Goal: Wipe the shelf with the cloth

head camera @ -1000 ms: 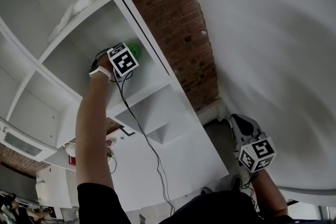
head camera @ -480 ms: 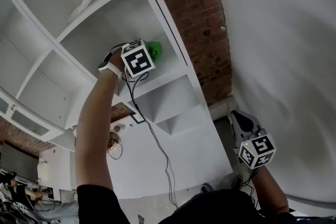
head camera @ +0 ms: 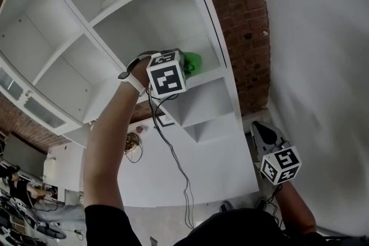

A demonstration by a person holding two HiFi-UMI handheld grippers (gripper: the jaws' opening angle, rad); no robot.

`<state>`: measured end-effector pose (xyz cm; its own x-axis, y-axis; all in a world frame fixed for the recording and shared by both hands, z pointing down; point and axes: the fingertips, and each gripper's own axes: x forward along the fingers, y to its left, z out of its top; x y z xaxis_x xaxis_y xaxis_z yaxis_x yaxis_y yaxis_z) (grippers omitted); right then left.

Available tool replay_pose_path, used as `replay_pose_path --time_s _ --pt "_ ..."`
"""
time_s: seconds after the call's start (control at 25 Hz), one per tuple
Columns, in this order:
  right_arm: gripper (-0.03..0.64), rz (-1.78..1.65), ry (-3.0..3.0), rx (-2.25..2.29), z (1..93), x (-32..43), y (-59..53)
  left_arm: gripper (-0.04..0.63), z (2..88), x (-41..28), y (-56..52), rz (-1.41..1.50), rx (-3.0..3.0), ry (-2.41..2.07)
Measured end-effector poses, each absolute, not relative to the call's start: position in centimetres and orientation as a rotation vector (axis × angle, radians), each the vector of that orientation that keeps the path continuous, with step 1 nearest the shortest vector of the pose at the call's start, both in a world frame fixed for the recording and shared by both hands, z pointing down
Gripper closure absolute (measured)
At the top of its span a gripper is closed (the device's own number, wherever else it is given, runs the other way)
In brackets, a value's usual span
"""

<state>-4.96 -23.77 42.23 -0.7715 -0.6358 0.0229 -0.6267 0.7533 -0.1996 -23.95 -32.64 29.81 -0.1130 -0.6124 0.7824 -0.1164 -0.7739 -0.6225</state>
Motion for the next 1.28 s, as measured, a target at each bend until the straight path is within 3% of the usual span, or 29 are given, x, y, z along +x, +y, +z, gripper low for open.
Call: replay_pose_path --time_s 0.36,0.6,1.28 --pt "0.617 -0.315 2.928 -0.947 42.1 -7.7 -23.3 0.503 28.5 -23.7 -28.2 -1.952 -1.911 0.726" --pt "0.617 -0.325 2.901 -0.990 42.2 -6.9 -24.5 0.503 24.4 -26.2 -32.3 -1.888 -1.728 0.912" --pt "0.617 -0.399 2.746 -1.367 45.3 3.4 -26.9 0.503 28.6 -37.9 -45.4 -2.205 -1.451 1.149"
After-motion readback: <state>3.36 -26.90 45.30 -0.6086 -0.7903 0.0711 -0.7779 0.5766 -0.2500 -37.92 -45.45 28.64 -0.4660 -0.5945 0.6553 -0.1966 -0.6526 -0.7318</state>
